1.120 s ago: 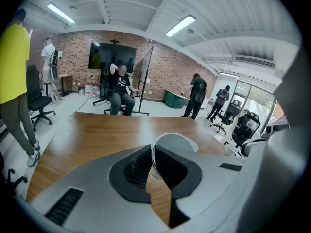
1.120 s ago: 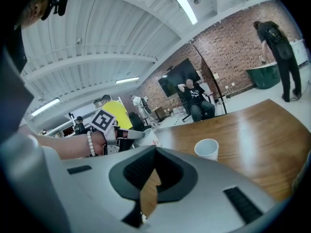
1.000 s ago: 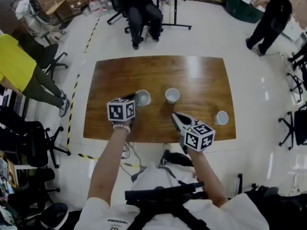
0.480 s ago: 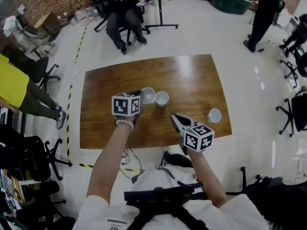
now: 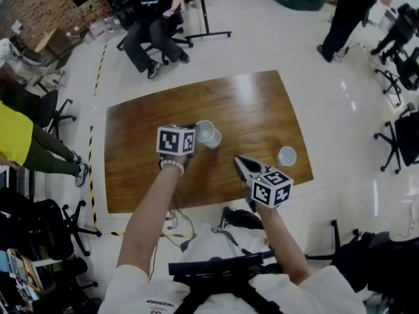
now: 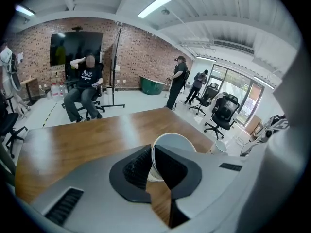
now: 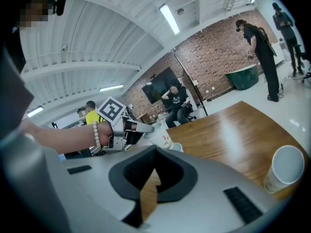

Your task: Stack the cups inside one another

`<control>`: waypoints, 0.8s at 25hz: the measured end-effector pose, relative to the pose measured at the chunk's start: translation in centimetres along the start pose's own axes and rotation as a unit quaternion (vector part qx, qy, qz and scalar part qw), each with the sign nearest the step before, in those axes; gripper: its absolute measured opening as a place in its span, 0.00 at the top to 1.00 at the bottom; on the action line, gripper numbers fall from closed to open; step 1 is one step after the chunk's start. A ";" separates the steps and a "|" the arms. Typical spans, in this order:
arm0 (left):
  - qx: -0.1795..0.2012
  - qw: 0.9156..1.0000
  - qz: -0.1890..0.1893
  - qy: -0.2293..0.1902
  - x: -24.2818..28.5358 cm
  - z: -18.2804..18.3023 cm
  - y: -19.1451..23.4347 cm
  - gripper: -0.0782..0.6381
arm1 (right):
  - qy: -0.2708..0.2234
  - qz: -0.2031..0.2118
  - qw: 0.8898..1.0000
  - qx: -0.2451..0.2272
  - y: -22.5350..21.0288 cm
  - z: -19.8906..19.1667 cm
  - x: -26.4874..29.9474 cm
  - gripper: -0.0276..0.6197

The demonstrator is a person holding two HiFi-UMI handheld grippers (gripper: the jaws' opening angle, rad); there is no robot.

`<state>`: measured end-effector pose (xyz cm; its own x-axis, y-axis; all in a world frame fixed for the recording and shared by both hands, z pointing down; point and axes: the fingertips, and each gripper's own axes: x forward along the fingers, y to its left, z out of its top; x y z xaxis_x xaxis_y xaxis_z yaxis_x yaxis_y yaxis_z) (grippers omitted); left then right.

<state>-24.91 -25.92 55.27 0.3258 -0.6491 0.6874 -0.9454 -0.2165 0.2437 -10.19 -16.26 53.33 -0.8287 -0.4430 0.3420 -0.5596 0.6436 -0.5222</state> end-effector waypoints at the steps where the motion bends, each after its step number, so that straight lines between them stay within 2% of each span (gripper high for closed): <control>1: 0.002 1.000 -0.001 0.003 0.4 0.0 -0.2 0.87 | -0.001 -0.002 1.000 0.002 -0.3 0.0 -0.1 0.95; 20: 0.010 0.998 -0.012 0.055 4.8 -1.5 -0.7 0.87 | 0.004 -0.012 1.000 0.028 -3.9 0.4 0.3 0.95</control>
<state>-22.64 -27.77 59.42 0.3471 -0.5602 0.7522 -0.9367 -0.2462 0.2489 -8.24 -19.17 55.20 -0.8151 -0.4523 0.3619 -0.5782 0.5964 -0.5568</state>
